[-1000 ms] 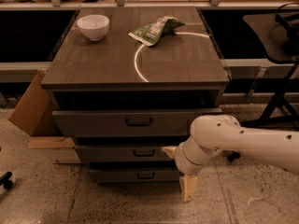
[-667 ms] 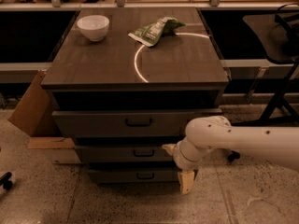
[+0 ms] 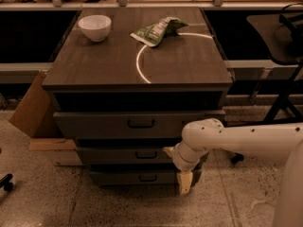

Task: Open middle drawer

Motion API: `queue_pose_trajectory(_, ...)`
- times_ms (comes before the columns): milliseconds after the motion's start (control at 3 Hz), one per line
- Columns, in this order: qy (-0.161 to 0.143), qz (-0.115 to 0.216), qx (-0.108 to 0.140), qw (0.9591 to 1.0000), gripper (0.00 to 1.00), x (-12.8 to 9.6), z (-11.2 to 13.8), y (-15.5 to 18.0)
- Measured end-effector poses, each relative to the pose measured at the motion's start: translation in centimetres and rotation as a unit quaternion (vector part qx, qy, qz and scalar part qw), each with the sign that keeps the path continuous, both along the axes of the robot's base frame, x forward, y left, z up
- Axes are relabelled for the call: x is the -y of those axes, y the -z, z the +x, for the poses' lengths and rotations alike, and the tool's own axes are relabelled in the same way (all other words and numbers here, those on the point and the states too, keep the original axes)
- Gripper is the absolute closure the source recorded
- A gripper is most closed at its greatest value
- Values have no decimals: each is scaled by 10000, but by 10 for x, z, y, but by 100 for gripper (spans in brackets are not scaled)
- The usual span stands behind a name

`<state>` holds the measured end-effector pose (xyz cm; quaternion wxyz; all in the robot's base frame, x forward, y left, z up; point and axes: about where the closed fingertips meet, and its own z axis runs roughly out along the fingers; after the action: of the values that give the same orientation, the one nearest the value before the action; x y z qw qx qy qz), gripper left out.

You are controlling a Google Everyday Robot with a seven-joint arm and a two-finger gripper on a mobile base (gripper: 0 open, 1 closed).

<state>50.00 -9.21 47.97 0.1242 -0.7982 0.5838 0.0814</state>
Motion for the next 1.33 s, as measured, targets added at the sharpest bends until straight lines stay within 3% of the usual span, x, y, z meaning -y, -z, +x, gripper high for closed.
queue_pose_trajectory(333, 42, 82, -2, 10000, 0, 0, 4, 6)
queue_pose_trajectory(1333, 304, -49, 812, 9962, 0, 2, 39, 30)
